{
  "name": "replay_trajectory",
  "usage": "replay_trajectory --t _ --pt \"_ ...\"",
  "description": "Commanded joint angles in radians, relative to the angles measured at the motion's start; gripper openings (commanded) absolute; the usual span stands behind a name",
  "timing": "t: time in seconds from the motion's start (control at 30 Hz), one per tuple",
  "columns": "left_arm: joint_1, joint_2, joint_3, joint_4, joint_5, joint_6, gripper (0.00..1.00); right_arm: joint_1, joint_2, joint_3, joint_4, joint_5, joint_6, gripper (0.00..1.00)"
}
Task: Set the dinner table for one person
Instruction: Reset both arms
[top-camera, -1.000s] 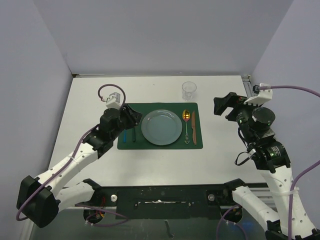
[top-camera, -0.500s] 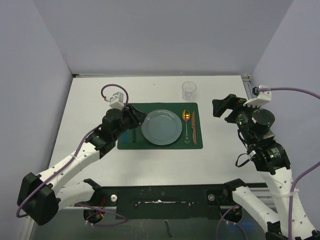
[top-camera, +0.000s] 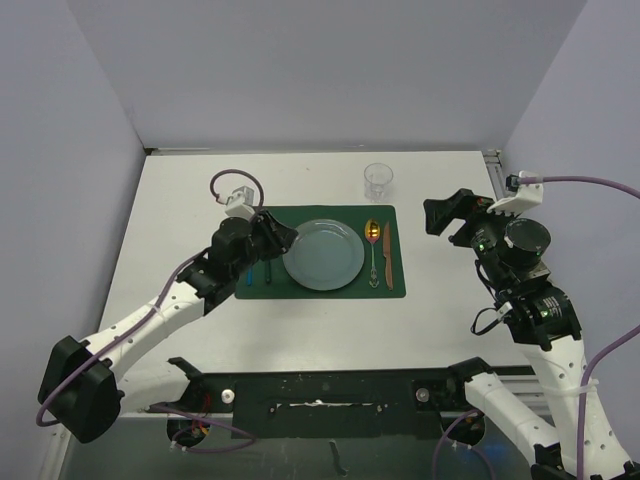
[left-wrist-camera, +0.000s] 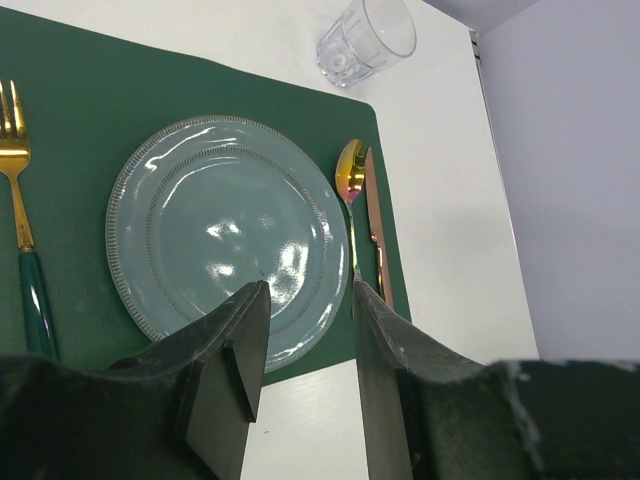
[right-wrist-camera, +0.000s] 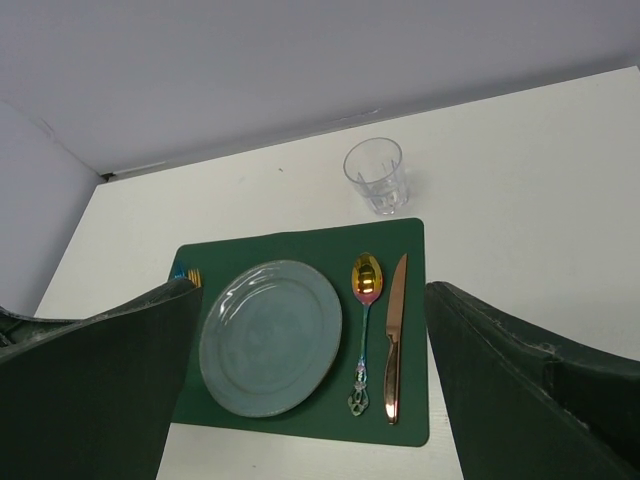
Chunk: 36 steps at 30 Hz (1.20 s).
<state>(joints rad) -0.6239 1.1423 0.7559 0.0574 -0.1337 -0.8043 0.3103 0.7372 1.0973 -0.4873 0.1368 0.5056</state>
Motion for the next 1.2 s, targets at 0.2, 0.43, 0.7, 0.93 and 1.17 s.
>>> replay_trajectory --t 0.2,0.43,0.7,0.93,1.17 --pt "-0.027 -0.045 -0.014 0.123 -0.008 0.005 0.36 0.009 -0.021 0.014 0.042 -0.076 0.060 0.98" --pt "-0.045 -0.074 0.006 0.155 -0.003 -0.001 0.36 0.009 -0.049 -0.033 0.111 -0.115 0.134 0.98" --pt "-0.069 -0.036 0.127 0.136 -0.040 0.033 0.36 0.011 0.033 -0.013 0.210 -0.201 0.207 0.98" --pt "-0.114 0.005 0.257 0.075 -0.075 0.108 0.36 0.122 0.200 0.094 0.179 -0.118 0.154 0.98" --pt "-0.211 0.057 0.347 -0.118 -0.318 0.181 0.36 0.297 0.303 0.152 0.031 0.242 0.122 0.98"
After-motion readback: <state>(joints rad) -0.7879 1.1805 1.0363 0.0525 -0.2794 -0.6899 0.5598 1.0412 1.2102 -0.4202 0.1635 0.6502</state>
